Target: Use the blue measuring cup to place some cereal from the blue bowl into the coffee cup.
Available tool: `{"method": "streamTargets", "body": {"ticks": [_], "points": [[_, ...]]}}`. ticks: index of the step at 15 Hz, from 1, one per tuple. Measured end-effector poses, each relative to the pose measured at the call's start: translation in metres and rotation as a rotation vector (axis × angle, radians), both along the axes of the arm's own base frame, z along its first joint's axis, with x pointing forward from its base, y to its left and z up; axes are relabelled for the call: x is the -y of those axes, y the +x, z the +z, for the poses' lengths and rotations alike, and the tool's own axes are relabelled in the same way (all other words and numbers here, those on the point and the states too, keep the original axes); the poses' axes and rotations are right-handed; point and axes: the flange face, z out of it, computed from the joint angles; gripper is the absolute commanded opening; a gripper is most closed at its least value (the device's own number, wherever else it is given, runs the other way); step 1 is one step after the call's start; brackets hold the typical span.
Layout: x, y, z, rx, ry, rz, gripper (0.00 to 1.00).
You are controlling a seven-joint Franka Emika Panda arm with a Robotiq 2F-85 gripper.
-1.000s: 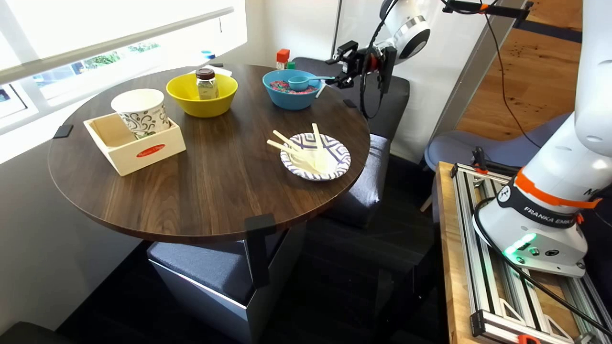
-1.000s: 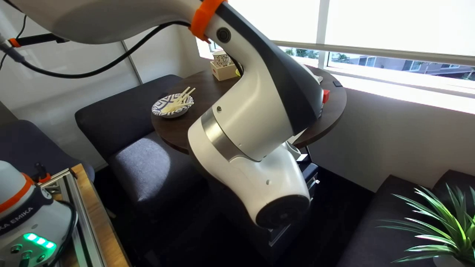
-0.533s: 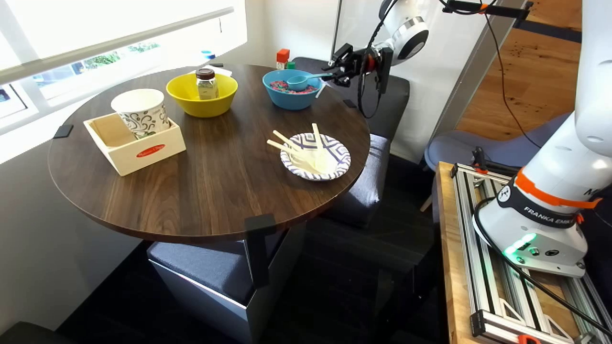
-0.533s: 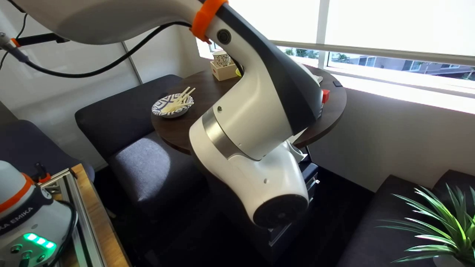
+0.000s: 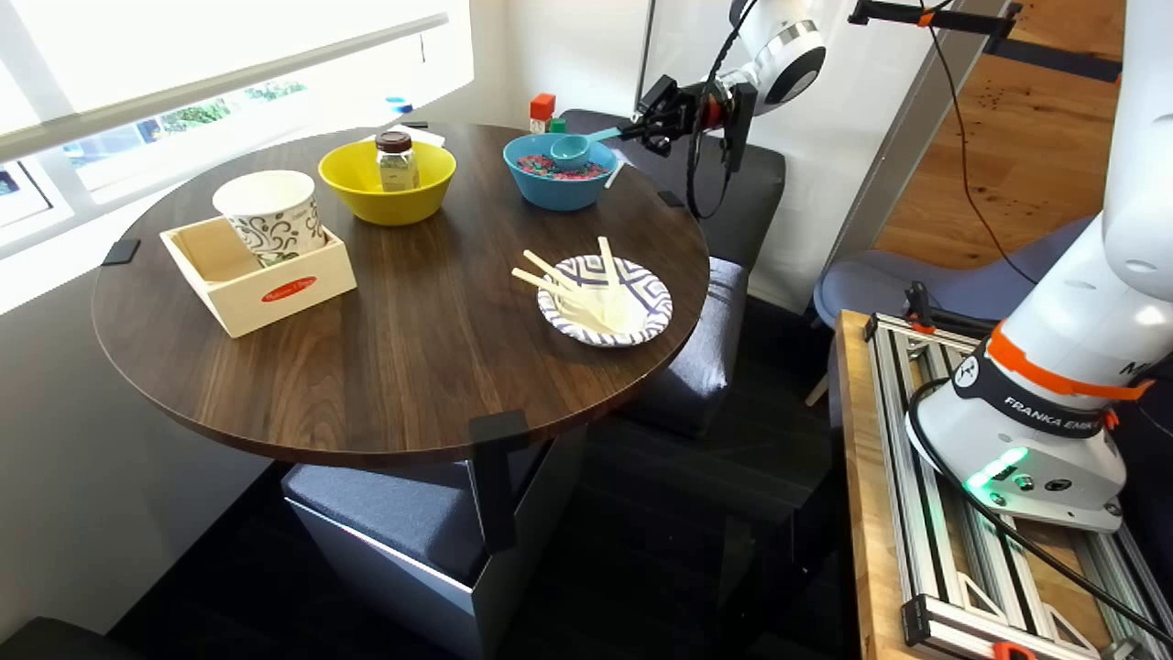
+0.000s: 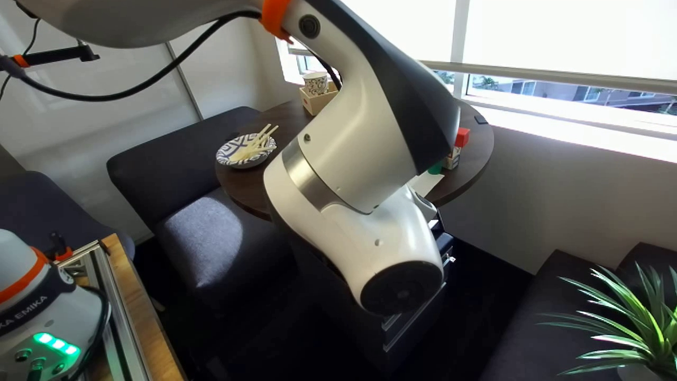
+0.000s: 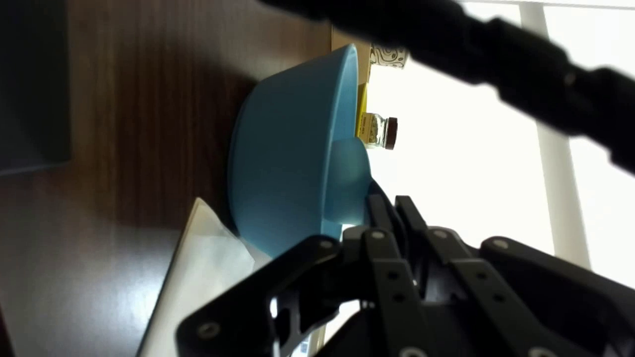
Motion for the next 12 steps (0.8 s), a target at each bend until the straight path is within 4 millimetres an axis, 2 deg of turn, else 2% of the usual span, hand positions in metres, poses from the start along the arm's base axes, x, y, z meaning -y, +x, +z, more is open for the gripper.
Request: {"method": "streamTargets", "body": {"ticks": [3, 7, 12], "points": [[-0.003, -0.005, 0.025, 0.048, -0.085, 0.032, 0.02], [-0.007, -0.015, 0.058, 0.091, -0.289, 0.045, 0.02], [-0.024, -0.007, 0.095, 0.17, -0.562, 0.005, 0.02]]}}
